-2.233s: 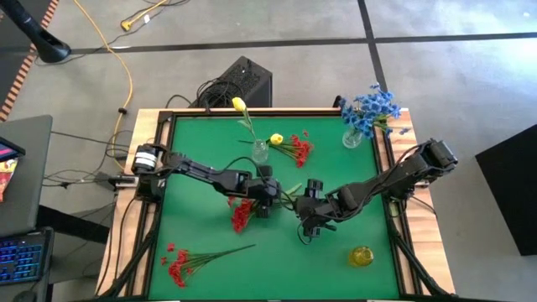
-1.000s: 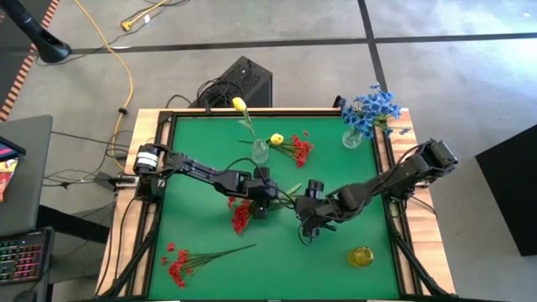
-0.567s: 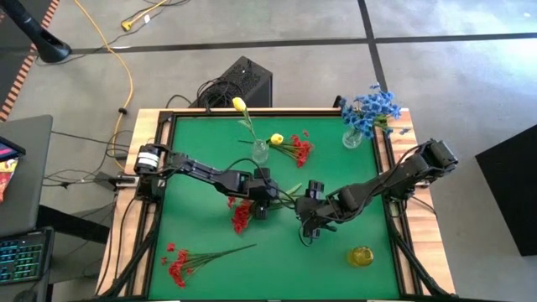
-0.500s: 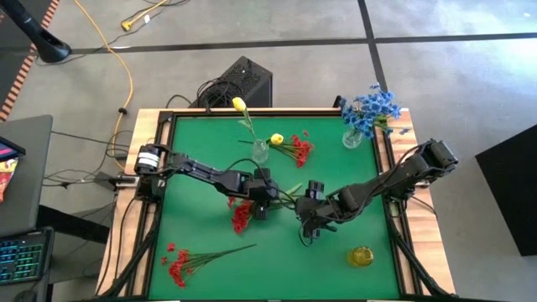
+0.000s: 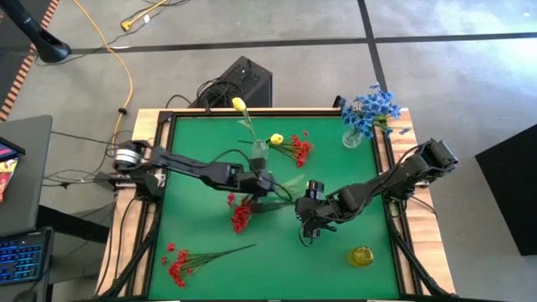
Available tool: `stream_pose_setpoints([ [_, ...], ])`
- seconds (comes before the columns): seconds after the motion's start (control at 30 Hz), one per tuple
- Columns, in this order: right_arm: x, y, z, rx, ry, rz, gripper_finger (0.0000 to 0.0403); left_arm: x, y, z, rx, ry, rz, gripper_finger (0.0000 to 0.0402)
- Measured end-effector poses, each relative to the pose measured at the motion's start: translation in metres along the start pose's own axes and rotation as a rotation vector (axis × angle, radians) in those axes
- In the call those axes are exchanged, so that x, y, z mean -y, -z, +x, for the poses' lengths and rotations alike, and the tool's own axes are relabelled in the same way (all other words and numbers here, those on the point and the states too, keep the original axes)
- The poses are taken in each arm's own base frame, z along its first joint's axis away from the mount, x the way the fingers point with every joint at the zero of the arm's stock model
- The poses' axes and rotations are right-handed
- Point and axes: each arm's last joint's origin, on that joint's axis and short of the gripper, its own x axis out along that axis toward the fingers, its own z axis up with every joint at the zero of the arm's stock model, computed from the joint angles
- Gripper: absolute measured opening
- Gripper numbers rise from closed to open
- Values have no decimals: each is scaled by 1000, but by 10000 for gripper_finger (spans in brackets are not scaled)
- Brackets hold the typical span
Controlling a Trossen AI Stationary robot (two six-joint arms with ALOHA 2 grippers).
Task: Sort flowers into vase by color
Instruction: Put the yellow tulip into the left transparent vase
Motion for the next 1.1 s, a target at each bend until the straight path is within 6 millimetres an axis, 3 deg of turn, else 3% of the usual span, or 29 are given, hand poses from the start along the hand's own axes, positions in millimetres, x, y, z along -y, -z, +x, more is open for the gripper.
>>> stream_pose_setpoints([
  [0.17,2,-1,1,-1,5,6,305,-11,-6,-44,131,-15,-47,0],
  [0.53,4,-2,2,-1,11,-14,305,-27,3,-128,433,-47,-133,0],
  [0.73,6,-3,3,1,13,-11,305,-34,16,-170,797,-6,-178,0],
  [0.9,6,-3,3,5,13,-21,305,-41,47,-187,1189,-59,-274,0],
  [1.1,11,-6,5,12,22,-14,305,-60,92,-163,1378,-273,-495,0],
])
